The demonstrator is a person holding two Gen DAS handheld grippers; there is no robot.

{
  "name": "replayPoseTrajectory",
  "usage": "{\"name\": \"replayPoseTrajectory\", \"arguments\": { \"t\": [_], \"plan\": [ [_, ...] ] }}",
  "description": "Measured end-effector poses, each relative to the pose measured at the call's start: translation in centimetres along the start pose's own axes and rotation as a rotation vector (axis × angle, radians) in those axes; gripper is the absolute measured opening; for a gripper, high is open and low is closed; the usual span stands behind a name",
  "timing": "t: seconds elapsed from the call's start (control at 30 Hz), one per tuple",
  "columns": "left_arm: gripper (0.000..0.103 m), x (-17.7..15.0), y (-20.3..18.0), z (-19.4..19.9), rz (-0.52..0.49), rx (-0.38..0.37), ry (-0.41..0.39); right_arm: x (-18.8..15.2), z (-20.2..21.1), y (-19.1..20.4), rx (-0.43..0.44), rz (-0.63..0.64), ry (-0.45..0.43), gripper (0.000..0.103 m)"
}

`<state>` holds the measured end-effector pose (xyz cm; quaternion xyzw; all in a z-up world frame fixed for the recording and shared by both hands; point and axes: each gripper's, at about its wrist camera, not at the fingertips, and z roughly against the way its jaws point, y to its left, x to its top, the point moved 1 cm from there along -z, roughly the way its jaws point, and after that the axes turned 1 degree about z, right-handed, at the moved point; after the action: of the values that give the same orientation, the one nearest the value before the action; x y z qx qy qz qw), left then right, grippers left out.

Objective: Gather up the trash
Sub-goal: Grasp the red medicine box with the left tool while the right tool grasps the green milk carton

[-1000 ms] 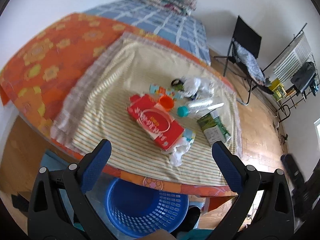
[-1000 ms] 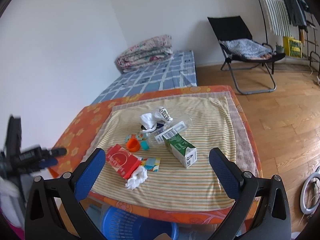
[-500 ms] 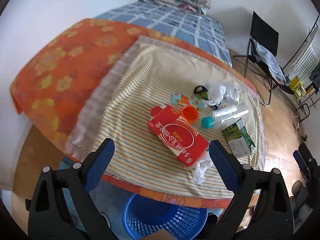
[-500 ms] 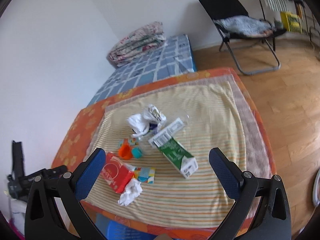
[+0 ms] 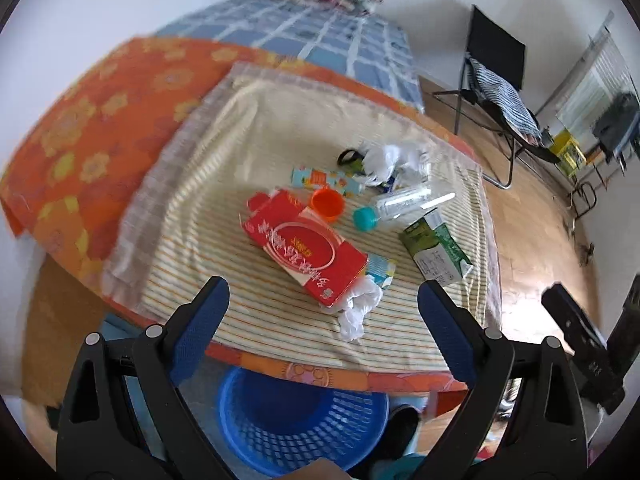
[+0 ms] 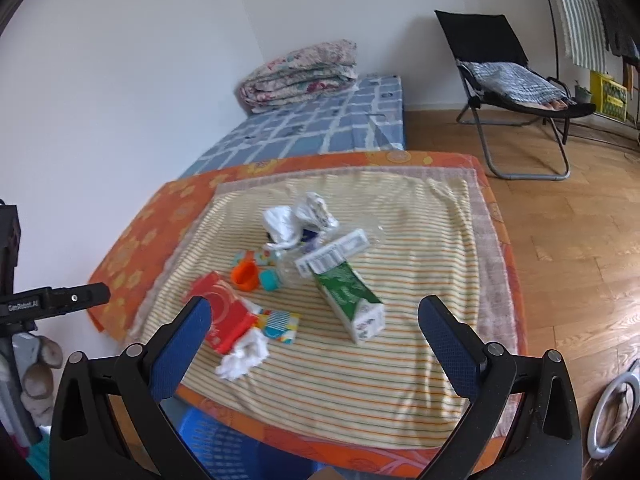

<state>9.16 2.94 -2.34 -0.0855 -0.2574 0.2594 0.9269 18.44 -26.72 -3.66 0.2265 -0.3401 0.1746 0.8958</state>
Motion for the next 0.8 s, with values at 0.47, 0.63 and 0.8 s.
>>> {"name": "replayPoseTrajectory", "arguments": {
  "t": [0.47, 0.63, 0.8],
  "plan": [
    [0.097, 1.4, 1.8, -13.6, 0.247, -0.005, 0.195, 1.1, -6.8, -1.6, -0.014, 0.055, 0.122, 0.103],
    [0.097, 2.1, 1.1, -16.4, 0.253, 0.042, 0.221, 1.4, -7.8, -2.2, -0.015, 0.05, 0.134, 0.102],
    [0.097, 2.9, -0.2, -17.6, 0.175, 0.138, 0.171, 1.7, -8.6, -3.0, -0.022, 0.017, 0.142, 0.103]
  ]
}}
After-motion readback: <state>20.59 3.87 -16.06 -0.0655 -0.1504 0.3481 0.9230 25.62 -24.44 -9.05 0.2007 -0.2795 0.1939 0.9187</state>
